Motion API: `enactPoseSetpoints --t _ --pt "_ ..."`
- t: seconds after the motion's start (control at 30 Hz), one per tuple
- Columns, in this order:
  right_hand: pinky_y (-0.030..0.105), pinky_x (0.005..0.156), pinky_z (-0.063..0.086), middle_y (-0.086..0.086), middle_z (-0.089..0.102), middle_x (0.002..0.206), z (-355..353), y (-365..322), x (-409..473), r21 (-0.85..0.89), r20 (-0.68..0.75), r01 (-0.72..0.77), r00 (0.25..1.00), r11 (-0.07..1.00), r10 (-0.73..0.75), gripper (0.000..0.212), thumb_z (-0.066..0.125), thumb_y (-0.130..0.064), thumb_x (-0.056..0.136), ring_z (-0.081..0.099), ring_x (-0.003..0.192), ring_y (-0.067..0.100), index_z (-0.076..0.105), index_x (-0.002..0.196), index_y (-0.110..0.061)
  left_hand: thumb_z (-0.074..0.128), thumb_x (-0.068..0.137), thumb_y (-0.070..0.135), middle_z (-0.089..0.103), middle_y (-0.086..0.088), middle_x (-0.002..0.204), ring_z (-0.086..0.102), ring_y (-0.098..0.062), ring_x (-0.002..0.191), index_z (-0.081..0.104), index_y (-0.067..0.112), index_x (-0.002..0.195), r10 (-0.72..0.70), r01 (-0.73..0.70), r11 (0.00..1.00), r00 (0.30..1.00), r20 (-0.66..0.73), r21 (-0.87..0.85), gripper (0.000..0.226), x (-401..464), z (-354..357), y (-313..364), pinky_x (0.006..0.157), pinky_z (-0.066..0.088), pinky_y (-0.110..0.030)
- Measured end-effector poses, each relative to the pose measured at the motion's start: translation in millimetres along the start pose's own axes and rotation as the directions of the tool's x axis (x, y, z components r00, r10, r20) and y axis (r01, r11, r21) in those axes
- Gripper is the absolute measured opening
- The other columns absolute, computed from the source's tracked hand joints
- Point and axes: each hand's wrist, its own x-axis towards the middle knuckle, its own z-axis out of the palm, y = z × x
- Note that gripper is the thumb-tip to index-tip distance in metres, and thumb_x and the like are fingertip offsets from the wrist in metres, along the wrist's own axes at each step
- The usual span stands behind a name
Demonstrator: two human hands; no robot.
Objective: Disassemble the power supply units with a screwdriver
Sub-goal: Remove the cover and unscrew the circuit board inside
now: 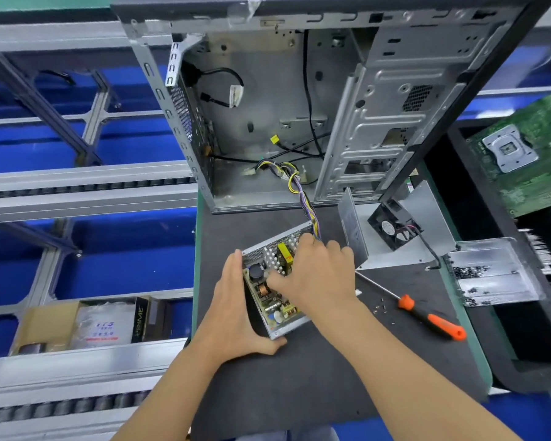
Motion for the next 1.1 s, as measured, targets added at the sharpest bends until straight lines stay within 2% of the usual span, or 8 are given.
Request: enactPoseSetpoints --t 0.2,0.33,0.47,0.57,0.8,0.87,0.97,1.1 --pt "0.039 0.071 0.029 0.003 0.064 0.085 -9.0 12.0 4.7 0.029 -0.022 0.015 1.000 0.999 -0.015 0.064 0.053 -0.074 0.066 0.059 0.088 0.030 0.037 0.086 -0.015 0.091 0.043 0.059 0.004 0.002 0.161 0.014 -0.020 0.152 -0.028 0.045 0.148 0.081 -0.082 0.997 0.997 -0.014 -0.018 0.159 2.1 -6.8 0.9 0.119 0.030 -0.048" --pt "0.039 0.071 0.037 0.000 0.054 0.074 -20.1 28.5 16.1 0.093 0.010 -0.012 1.000 0.996 0.011 0.062 0.055 -0.072 0.070 0.060 0.085 0.031 0.040 0.087 -0.015 0.091 0.045 0.054 0.002 0.005 0.160 0.019 -0.012 0.150 -0.016 0.047 0.150 0.129 -0.130 0.991 0.991 -0.028 -0.041 0.151 7.2 -10.5 2.9 0.113 0.036 -0.033" --pt "0.040 0.072 0.045 -0.003 0.052 0.070 -32.4 35.9 22.5 0.233 0.065 -0.040 0.998 0.972 0.026 0.059 0.056 -0.072 0.071 0.057 0.080 0.029 0.041 0.086 -0.017 0.090 0.043 0.055 -0.003 0.012 0.158 0.017 0.010 0.142 -0.007 0.053 0.148 0.177 -0.180 0.982 0.983 -0.057 -0.058 0.142 12.4 -14.3 4.8 0.103 0.029 -0.012" --pt "0.038 0.067 0.046 -0.003 0.057 0.073 -48.1 39.7 30.5 0.325 0.108 -0.064 0.994 0.943 0.031 0.059 0.057 -0.072 0.069 0.055 0.077 0.024 0.047 0.091 -0.018 0.088 0.044 0.057 -0.002 0.008 0.158 0.014 0.013 0.141 -0.001 0.046 0.150 0.226 -0.229 0.973 0.970 -0.087 -0.030 0.139 17.5 -22.8 8.5 0.102 0.025 -0.001" --pt "0.033 0.056 0.035 -0.005 0.052 0.070 -77.9 37.0 47.3 0.302 0.044 0.004 0.999 0.953 -0.018 0.057 0.055 -0.072 0.065 0.046 0.065 0.009 0.045 0.086 -0.020 0.085 0.041 0.061 -0.008 0.024 0.156 0.001 0.021 0.138 0.001 0.043 0.152 0.305 -0.299 0.952 0.942 -0.141 0.063 0.140 31.7 -41.4 22.6 0.098 0.022 -0.001" --pt "0.034 0.058 0.038 -0.003 0.054 0.073 -82.3 36.7 52.5 0.319 0.072 0.018 0.996 0.947 -0.043 0.057 0.056 -0.072 0.064 0.052 0.071 0.017 0.045 0.085 -0.020 0.087 0.041 0.058 -0.004 0.018 0.157 0.005 0.017 0.140 0.004 0.039 0.153 0.302 -0.300 0.953 0.940 -0.160 0.038 0.140 33.8 -39.8 21.6 0.098 0.023 0.004" --pt "0.033 0.055 0.038 0.000 0.056 0.081 -83.1 41.7 58.5 0.437 0.214 -0.062 0.976 0.898 -0.036 0.057 0.062 -0.070 0.065 0.053 0.075 0.016 0.048 0.088 -0.020 0.090 0.041 0.054 0.000 0.005 0.159 0.013 -0.005 0.149 0.009 0.036 0.153 0.298 -0.305 0.952 0.934 -0.199 -0.005 0.139 35.6 -36.2 15.0 0.105 0.024 -0.001" --pt "0.037 0.064 0.040 -0.002 0.051 0.072 -69.6 28.8 52.1 0.271 0.038 0.060 0.997 0.961 -0.073 0.056 0.064 -0.066 0.071 0.053 0.078 0.027 0.044 0.087 -0.016 0.092 0.041 0.052 0.012 -0.006 0.152 0.021 -0.014 0.147 0.014 0.031 0.153 0.301 -0.321 0.946 0.919 -0.254 -0.043 0.138 36.1 -30.5 12.7 0.108 0.036 -0.017"
